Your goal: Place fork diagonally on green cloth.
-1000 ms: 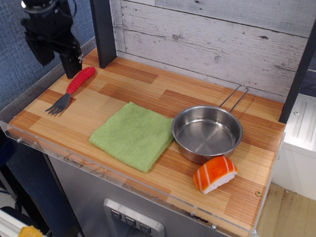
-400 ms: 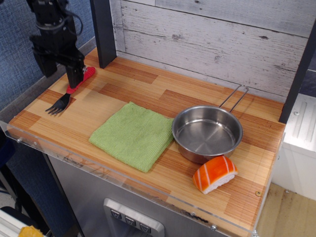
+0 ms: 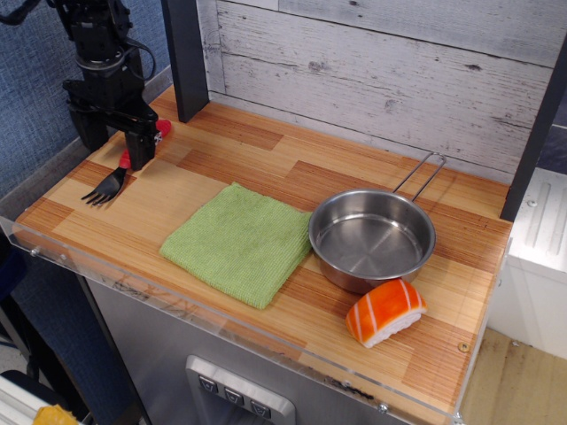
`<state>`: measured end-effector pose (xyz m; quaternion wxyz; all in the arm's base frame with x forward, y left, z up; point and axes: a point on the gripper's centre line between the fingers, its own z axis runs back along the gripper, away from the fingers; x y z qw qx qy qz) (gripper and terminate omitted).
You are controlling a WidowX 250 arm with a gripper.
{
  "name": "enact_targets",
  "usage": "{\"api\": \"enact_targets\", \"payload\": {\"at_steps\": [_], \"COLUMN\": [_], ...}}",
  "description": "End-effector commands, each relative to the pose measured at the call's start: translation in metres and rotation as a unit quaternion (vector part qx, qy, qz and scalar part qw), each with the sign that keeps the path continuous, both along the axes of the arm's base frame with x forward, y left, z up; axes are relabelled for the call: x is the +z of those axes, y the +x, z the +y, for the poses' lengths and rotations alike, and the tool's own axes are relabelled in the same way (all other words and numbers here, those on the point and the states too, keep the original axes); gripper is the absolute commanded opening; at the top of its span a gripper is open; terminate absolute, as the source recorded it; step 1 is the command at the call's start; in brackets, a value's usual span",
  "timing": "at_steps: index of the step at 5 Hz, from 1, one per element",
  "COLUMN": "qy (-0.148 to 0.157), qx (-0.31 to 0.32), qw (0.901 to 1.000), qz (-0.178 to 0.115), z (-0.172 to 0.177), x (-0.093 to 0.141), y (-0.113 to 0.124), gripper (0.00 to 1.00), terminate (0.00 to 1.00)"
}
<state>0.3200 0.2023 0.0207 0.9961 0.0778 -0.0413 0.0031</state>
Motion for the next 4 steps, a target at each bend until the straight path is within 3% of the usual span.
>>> {"api": "enact_targets", "payload": {"at_steps": [1, 4], "qy": [0.013, 0.019], "qx": [-0.007, -0.019], "qw": [0.9998, 0.9995], "qz": [-0.014, -0.019], "z": [-0.0019, -0.0054], "x": [0.0049, 0.0058], "y": [0.0041, -0.0022], "gripper": [0.0, 0.0], "terminate": [0.0, 0.0]}}
